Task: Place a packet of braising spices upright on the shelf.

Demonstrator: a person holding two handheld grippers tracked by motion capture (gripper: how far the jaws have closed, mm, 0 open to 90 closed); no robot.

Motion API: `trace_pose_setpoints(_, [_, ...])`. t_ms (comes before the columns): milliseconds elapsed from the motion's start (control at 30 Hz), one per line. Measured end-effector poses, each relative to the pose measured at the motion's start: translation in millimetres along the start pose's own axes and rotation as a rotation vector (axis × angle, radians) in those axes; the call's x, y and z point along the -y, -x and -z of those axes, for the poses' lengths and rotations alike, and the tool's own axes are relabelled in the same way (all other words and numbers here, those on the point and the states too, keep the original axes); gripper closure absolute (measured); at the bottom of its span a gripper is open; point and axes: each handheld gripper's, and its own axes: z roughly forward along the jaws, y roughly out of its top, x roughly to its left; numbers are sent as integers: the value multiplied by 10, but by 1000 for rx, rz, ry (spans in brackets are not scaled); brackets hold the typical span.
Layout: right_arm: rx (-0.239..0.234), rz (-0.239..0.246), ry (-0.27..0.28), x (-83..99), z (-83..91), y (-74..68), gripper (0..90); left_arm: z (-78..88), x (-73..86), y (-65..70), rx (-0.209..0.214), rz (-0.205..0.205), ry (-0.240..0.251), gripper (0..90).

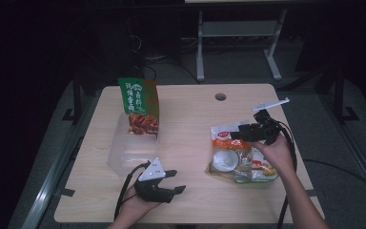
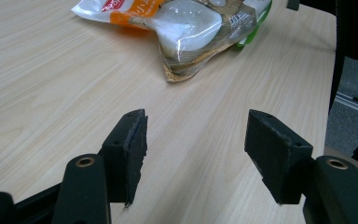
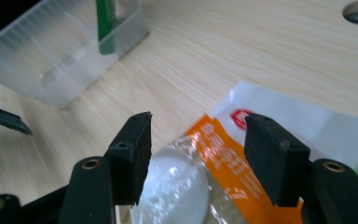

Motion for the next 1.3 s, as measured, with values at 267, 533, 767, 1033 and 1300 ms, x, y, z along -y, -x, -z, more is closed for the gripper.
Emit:
trace_pose_setpoints(267, [39, -41, -19, 231, 121, 151, 396, -4, 0, 5, 1, 3, -3, 387])
trace_pose_setpoints(533, [83, -76, -45, 377, 146, 256, 383, -26, -1, 12, 2, 2, -4, 387])
trace_pose_setpoints(767, [84, -100, -83, 455, 44, 346, 382, -30, 1, 10, 0, 0, -3, 387])
trace_pose_setpoints(1033, [66, -116, -101, 490, -73, 409, 427, -34, 2, 14, 2, 0, -4, 387])
trace_pose_setpoints(1300, [46, -100, -122, 473, -207, 422, 532, -32, 2, 11, 1, -1, -4, 387])
